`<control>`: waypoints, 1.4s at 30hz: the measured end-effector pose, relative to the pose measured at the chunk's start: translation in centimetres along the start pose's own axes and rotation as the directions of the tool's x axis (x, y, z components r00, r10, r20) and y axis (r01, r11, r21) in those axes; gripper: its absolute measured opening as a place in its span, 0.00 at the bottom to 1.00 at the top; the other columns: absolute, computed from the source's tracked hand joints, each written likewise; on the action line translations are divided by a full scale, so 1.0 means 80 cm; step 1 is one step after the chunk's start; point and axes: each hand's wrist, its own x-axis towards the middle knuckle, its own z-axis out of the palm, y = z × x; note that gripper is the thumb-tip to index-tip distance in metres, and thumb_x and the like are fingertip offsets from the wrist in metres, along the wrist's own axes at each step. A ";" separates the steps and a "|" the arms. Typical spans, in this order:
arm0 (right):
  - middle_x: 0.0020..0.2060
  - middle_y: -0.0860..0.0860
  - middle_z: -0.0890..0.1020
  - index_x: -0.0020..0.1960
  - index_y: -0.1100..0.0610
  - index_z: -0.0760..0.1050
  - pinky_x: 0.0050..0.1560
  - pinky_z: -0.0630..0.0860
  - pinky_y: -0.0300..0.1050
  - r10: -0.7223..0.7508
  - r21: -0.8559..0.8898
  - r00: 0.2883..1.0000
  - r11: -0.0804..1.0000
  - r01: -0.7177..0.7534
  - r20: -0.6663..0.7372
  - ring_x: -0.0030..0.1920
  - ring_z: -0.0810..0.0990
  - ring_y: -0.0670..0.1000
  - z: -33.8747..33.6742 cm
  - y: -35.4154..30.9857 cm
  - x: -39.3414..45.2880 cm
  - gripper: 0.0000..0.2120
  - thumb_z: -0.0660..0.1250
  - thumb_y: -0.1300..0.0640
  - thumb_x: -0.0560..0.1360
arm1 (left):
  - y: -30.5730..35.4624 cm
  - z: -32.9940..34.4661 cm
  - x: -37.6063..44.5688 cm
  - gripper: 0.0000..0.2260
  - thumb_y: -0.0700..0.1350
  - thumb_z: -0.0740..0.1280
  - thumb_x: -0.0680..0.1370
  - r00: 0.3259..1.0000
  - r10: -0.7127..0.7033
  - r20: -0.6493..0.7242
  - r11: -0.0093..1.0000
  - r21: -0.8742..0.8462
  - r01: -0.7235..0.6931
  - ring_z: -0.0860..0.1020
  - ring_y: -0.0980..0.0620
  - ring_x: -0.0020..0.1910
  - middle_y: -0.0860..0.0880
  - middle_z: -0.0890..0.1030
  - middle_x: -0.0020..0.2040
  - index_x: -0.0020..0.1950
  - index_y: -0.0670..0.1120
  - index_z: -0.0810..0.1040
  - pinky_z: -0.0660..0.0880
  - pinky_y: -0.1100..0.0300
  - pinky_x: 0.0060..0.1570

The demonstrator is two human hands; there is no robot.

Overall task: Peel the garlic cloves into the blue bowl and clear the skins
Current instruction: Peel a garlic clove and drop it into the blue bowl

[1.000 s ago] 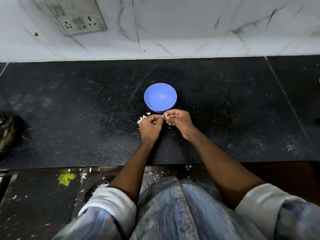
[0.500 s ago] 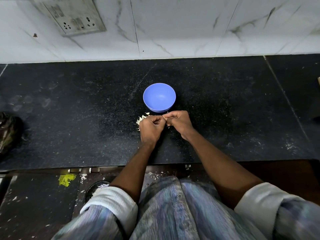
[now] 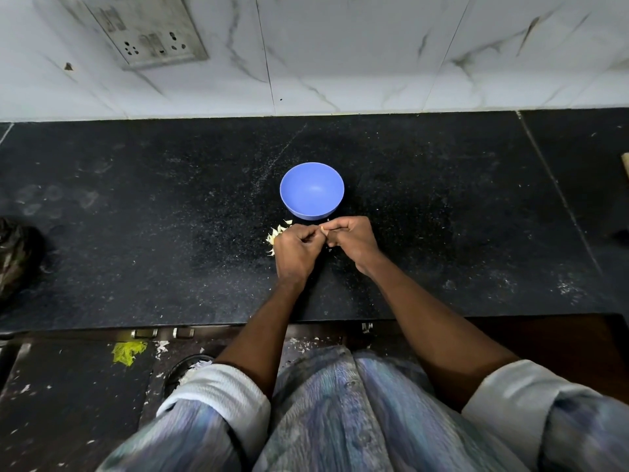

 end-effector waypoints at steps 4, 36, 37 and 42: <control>0.41 0.59 0.87 0.52 0.65 0.85 0.41 0.80 0.39 0.010 -0.006 1.000 1.000 -0.010 -0.006 0.36 0.81 0.47 -0.003 0.000 -0.001 0.08 0.71 0.71 0.74 | -0.003 0.000 -0.002 0.05 0.45 0.74 0.78 0.999 0.036 0.025 0.999 -0.011 -0.035 0.84 0.54 0.39 0.50 0.88 0.43 0.47 0.46 0.90 0.81 0.52 0.41; 0.43 0.59 0.88 0.53 0.66 0.84 0.50 0.85 0.47 0.028 0.001 0.995 1.000 -0.028 0.093 0.46 0.88 0.57 -0.005 -0.022 -0.005 0.07 0.69 0.69 0.77 | -0.003 -0.007 0.000 0.09 0.38 0.79 0.76 0.996 -0.083 -0.025 0.990 -0.116 0.079 0.84 0.65 0.39 0.52 0.88 0.45 0.55 0.43 0.89 0.82 0.66 0.45; 0.43 0.60 0.88 0.53 0.67 0.84 0.51 0.85 0.47 0.037 0.020 0.995 0.999 -0.039 0.097 0.47 0.88 0.58 -0.005 -0.023 -0.006 0.06 0.71 0.68 0.77 | -0.003 -0.008 0.000 0.08 0.39 0.79 0.76 0.998 -0.058 -0.021 0.993 -0.103 0.056 0.84 0.64 0.40 0.51 0.89 0.46 0.55 0.43 0.89 0.83 0.64 0.45; 0.42 0.60 0.87 0.50 0.67 0.84 0.53 0.85 0.49 0.092 0.019 0.995 0.995 -0.093 0.045 0.47 0.88 0.58 -0.004 -0.020 -0.003 0.04 0.72 0.68 0.76 | -0.007 -0.008 -0.002 0.05 0.45 0.80 0.75 0.999 -0.042 0.006 0.997 -0.058 0.043 0.84 0.58 0.38 0.55 0.88 0.43 0.50 0.47 0.90 0.83 0.54 0.43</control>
